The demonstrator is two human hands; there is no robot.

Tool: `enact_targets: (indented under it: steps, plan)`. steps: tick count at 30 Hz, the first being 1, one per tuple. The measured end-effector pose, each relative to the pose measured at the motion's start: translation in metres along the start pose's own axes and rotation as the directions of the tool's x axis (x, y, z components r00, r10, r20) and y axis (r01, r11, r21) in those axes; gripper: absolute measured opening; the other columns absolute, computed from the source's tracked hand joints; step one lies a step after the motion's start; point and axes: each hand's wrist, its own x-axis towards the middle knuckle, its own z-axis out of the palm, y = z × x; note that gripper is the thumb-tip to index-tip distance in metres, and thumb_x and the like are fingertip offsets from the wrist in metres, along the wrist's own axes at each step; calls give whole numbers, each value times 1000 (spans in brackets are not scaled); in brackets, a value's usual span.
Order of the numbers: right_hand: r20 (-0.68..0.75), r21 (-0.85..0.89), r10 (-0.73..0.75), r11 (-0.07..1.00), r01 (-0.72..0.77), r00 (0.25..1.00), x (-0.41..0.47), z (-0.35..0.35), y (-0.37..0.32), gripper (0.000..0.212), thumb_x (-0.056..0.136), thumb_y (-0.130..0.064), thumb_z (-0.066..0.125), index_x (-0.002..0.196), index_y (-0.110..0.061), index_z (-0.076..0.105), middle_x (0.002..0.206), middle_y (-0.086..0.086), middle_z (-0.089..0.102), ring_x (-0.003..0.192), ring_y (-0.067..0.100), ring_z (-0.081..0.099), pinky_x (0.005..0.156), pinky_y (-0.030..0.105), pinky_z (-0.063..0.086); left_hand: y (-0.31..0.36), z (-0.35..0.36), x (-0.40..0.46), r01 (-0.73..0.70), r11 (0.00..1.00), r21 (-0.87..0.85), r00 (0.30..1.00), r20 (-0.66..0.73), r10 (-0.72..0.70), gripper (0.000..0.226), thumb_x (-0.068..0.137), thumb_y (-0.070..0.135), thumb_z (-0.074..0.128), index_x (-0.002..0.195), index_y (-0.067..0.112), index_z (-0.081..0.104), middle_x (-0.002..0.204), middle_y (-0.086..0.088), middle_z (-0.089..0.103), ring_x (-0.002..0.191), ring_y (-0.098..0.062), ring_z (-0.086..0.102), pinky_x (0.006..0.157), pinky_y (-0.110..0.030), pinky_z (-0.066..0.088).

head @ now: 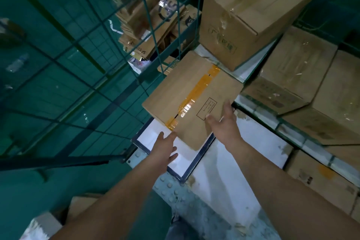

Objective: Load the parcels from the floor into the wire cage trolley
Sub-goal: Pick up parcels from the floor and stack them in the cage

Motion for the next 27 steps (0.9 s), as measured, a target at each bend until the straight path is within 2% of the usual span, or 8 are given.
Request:
enact_targets:
  steps: [7,12,15,17,19,22,24,27]
  plan:
    - [142,78,89,992,-101,986,-133,-18,-37,81,101,-34,60,163,-34,8,161,6,30,137,24,43,118,43,36,-12,-33,-123,-89,996,-18,996,12,89,65,102,39,60,159,30,31,146,-7,51,126,-24,56,106,-38,51]
    - [322,42,63,996,-81,945,-252,-26,-58,80,98,-45,60,161,-39,11,156,0,39,135,24,46,114,48,43,-49,-65,-233,-165,984,-65,986,-25,164,57,101,42,59,153,28,41,142,-2,55,118,-19,58,78,-27,52]
    - [427,-30,49,999,-40,903,-318,-22,-57,74,96,-51,59,157,-42,19,131,3,51,111,21,59,98,40,52,-92,-78,-289,-181,978,-109,982,-76,173,52,103,41,57,152,35,40,129,5,58,116,-22,57,85,-31,54]
    - [470,-47,85,996,-71,879,-337,-16,-58,78,85,-58,61,153,-43,25,121,6,57,90,20,60,79,37,55,-108,-77,-310,-184,974,-130,981,-79,175,54,103,41,57,154,34,39,134,1,58,109,-21,58,78,-30,51]
    - [528,-76,68,997,-32,846,-377,-2,-63,88,72,-67,60,151,-42,30,126,9,61,96,26,63,86,43,58,-136,-96,-347,-186,962,-202,978,-134,161,48,104,38,55,150,30,42,126,2,62,100,-16,60,72,-26,48]
    - [612,-133,31,989,64,791,-441,18,-71,66,94,-52,59,152,-34,33,125,4,61,109,27,64,97,46,55,-186,-131,-387,-253,910,-328,951,-257,172,53,106,35,53,156,27,35,90,12,53,80,-9,54,73,-27,46]
    - [656,-147,14,983,109,755,-465,30,-72,59,100,-47,57,153,-32,35,139,2,55,118,25,61,100,44,54,-208,-146,-405,-269,909,-317,936,-308,170,55,105,36,54,155,27,36,95,11,54,86,-10,56,87,-33,47]
    - [720,-213,0,952,221,694,-495,58,-71,61,98,-52,58,152,-32,39,147,2,52,124,24,59,107,47,50,-242,-178,-419,-202,840,-504,940,-339,23,55,100,40,57,150,24,43,118,-2,61,98,-18,58,93,-35,47]
